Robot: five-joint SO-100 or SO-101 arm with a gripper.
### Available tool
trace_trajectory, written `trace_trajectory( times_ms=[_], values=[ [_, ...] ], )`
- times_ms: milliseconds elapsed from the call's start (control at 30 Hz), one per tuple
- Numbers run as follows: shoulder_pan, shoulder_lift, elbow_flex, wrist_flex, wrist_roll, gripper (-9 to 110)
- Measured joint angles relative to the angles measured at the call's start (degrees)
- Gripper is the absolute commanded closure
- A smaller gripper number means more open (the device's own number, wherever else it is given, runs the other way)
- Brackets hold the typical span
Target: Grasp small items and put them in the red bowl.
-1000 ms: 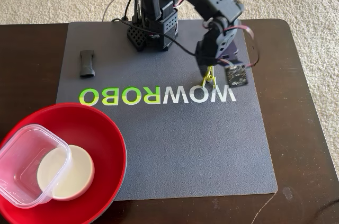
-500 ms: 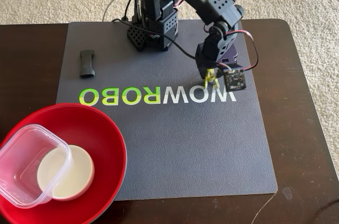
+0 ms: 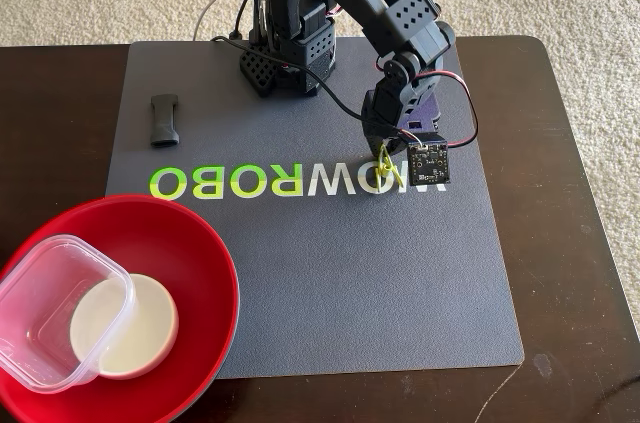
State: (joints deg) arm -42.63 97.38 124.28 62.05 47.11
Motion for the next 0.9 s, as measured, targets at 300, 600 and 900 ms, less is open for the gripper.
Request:
trace_trajectory(
  times_ms=[300, 600, 900],
  values=[
    [12.0, 17.4, -2.0, 3.3, -1.8, 101],
    [47.5, 11.0, -27.1, 4.0, -1.2, 101],
    [60.1, -18.1, -62.0, 7.7, 0.7, 101]
  ],
)
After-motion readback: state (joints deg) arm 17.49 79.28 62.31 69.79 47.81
